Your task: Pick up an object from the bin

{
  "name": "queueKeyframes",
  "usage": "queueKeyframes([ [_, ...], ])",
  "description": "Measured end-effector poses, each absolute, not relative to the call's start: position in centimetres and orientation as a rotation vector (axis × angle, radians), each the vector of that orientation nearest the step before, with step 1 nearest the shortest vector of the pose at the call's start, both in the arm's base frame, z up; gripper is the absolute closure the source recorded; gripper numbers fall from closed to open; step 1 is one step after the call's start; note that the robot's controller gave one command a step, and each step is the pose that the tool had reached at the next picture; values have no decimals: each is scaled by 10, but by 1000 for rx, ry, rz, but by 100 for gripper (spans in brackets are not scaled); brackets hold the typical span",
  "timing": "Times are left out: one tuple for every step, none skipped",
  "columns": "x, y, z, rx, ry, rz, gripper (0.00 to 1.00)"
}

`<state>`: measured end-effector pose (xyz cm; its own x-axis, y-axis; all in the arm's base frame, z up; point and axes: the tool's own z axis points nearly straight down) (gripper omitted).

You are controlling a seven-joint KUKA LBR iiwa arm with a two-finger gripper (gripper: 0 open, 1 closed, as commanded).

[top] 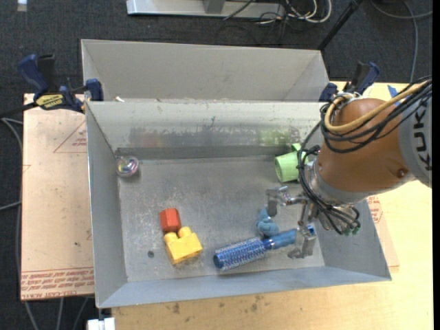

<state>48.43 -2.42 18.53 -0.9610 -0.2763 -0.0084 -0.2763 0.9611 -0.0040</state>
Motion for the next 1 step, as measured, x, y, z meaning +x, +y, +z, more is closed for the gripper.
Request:
queueKeyframes([
  [539, -27, 66, -324, 3128, 4, 0],
])
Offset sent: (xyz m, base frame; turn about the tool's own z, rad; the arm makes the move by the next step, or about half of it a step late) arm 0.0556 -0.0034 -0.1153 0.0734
